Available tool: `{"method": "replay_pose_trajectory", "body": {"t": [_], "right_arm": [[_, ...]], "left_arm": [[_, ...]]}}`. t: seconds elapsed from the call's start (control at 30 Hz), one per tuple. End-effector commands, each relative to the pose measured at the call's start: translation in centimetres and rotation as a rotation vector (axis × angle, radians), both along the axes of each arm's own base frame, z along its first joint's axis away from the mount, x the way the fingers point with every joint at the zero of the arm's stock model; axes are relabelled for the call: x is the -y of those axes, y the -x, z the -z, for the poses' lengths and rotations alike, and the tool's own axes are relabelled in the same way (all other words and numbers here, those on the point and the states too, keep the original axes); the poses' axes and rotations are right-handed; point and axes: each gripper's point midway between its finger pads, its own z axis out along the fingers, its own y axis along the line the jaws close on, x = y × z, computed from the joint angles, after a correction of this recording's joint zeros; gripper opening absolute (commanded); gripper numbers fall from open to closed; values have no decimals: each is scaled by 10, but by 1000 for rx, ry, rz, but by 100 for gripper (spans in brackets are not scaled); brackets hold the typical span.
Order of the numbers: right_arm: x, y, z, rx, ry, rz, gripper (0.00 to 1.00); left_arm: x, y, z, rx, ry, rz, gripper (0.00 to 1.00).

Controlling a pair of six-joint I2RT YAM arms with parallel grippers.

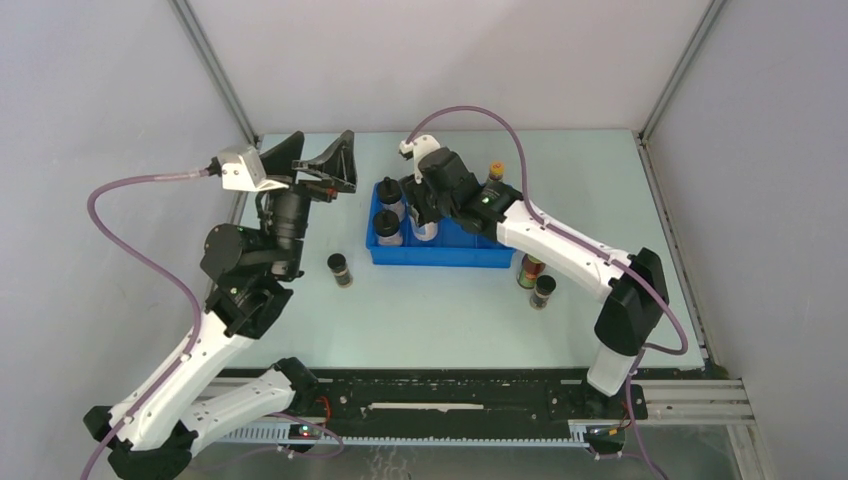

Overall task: Organize the condiment bottles
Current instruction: Place the bottle in the storage box.

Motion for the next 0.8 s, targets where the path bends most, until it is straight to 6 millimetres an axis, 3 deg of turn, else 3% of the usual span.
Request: {"method": "replay_pose_trajectory", "body": {"t": [0.0,0.77], "right_arm": [[-14,-19,-42,88,-126,9,0],[-19,-38,-8,30,-132,-1,0]], "left_arm": [[0,-7,6,-1,-1,-26,100],[14,-22,15,-15,-25,-25,100]]}}
